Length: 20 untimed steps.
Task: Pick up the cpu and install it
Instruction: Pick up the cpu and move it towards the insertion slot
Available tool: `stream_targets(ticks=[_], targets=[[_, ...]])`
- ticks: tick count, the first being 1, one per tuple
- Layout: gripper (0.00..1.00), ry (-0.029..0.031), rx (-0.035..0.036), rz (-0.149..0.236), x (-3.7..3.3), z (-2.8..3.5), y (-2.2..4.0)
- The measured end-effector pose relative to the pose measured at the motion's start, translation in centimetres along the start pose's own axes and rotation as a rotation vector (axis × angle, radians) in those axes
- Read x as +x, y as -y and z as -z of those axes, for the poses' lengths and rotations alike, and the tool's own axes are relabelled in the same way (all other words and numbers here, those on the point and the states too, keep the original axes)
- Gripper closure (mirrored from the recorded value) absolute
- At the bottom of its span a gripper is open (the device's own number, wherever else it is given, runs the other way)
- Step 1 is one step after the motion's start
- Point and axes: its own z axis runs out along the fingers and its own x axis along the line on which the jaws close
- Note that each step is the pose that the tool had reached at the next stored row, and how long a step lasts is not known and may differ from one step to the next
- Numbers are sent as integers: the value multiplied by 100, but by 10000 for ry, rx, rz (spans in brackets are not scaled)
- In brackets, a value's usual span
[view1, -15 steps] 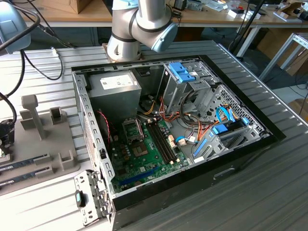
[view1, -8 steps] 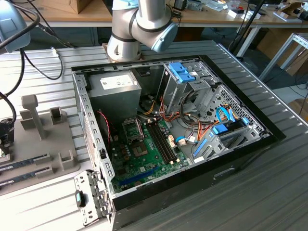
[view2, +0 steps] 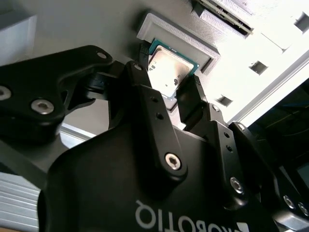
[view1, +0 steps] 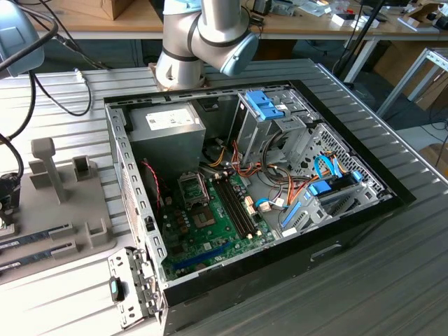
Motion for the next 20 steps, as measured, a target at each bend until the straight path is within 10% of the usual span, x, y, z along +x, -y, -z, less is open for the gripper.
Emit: stream_targets(ticks=[12,20], targets=[[53,-1,1,1,0,6,0],[53,0,-1,0,-3,126,-2]])
